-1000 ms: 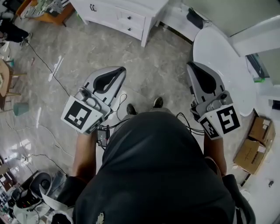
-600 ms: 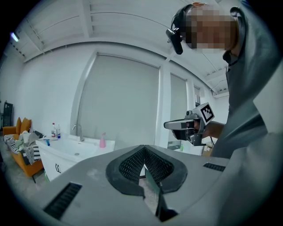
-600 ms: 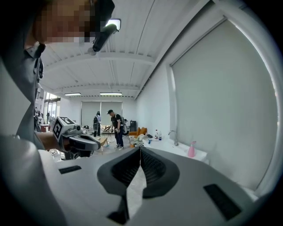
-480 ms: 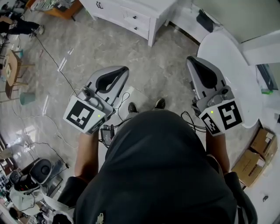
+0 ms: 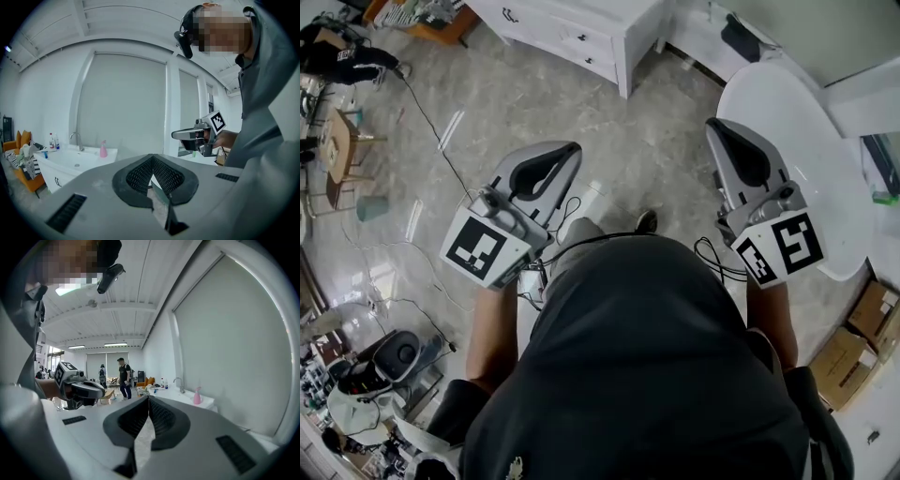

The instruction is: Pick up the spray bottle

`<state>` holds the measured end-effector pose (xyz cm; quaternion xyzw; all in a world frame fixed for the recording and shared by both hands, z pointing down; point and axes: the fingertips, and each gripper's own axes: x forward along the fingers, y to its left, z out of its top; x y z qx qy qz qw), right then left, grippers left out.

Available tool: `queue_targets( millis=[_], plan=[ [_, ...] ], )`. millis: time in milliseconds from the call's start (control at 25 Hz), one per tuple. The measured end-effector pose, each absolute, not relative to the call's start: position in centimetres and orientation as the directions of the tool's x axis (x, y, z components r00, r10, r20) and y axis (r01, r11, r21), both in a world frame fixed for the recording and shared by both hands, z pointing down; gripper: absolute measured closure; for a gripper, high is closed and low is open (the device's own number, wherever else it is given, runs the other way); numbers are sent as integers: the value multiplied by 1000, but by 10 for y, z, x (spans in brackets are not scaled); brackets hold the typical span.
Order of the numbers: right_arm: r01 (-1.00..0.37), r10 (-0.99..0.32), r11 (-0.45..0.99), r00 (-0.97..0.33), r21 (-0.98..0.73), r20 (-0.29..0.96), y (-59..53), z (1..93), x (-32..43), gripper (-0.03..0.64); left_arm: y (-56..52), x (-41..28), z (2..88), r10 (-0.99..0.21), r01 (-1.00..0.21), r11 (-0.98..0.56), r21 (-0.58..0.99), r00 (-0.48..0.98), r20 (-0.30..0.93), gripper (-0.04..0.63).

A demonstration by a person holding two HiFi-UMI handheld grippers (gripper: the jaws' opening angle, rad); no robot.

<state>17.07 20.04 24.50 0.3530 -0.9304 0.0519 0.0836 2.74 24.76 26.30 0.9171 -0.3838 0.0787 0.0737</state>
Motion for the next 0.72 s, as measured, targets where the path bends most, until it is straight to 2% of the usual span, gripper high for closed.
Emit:
queue_targets(
  millis=[400,720],
  plan=[
    [-741,-723,668,-669,-75,169,195,250,189,609,235,37,258,-628,-654,-755,50,742,234,591],
    [-781,-762,622,-622,-65,182,181,246,141,609,208,-9,256,-578,-601,-798,52,786,221,591]
  ],
)
